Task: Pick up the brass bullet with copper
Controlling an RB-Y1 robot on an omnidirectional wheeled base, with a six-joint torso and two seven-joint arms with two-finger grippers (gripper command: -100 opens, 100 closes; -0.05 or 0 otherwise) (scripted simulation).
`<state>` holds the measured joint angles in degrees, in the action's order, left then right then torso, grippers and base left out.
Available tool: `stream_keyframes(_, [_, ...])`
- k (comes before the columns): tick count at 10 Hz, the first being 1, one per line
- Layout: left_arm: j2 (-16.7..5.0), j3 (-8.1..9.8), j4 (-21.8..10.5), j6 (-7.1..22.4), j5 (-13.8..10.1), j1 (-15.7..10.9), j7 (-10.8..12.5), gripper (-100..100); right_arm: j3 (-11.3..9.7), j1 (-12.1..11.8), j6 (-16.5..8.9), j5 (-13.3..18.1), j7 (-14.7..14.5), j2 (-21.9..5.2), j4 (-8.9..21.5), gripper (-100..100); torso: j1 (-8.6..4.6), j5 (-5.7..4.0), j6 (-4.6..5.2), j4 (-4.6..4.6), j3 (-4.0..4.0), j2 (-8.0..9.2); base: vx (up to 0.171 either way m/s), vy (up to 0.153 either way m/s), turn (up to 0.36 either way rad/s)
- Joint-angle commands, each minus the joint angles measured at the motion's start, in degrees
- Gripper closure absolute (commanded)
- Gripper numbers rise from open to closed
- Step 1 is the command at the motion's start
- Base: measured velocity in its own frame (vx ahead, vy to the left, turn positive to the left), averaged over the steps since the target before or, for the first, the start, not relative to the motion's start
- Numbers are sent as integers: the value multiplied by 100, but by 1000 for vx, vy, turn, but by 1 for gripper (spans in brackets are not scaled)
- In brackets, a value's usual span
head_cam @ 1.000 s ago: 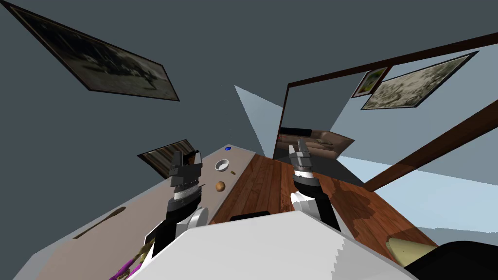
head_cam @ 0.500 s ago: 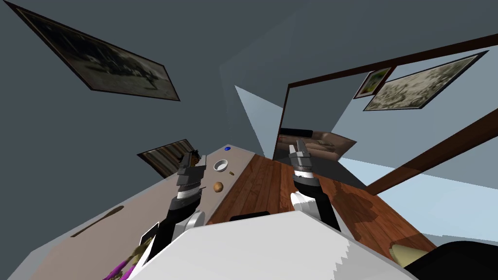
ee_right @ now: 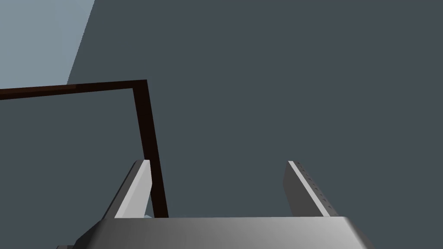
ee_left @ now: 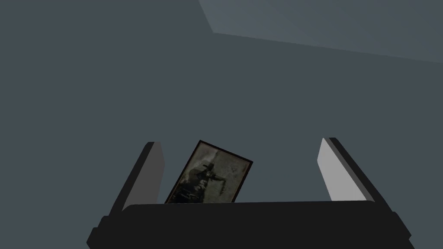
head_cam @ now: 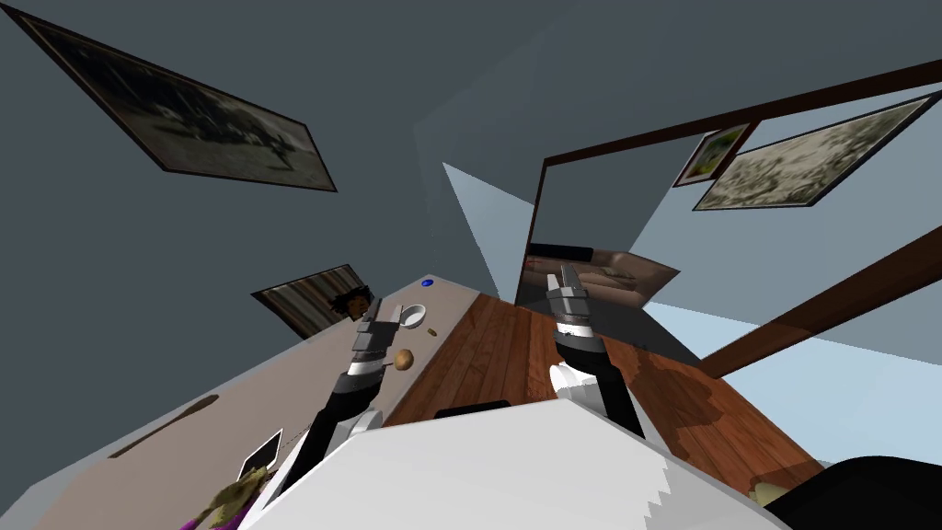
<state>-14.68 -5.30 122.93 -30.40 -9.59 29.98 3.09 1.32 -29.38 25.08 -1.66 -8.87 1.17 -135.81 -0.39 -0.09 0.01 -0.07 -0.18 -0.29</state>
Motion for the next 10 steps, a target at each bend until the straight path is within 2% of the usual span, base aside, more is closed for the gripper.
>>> stream_keyframes(1, [-251, -93, -170, 185, -124, 46, 209, -100, 0, 0, 0, 0, 0, 0, 0, 0, 0, 0, 0, 0, 0, 0, 47, -136, -4])
stream_keyframes(5, [-889, -396, -942, 549, -466, -21, 743, -100, 0, 0, 0, 0, 0, 0, 0, 0, -7, -2, 1, 0, -2, -5, 83, -124, -31])
stream_keyframes(8, [-1352, -738, -1539, 841, -730, -117, 1148, -100, 0, 0, 0, 0, 0, 0, 0, 0, 8, 1, 1, -3, -9, -16, 112, -91, -88])
stream_keyframes(9, [-1390, -738, -1622, 841, -730, -117, 1148, -100, 0, 0, 0, 0, 0, 0, 0, 0, 7, 1, 0, -4, -10, -17, 75, -65, -14])
stream_keyframes(10, [-1562, -878, -1863, 940, -817, -158, 1279, -100, 1, 0, 0, 0, 0, -1, 0, 0, 14, 1, -2, -1, -2, -4, 68, -51, -66])
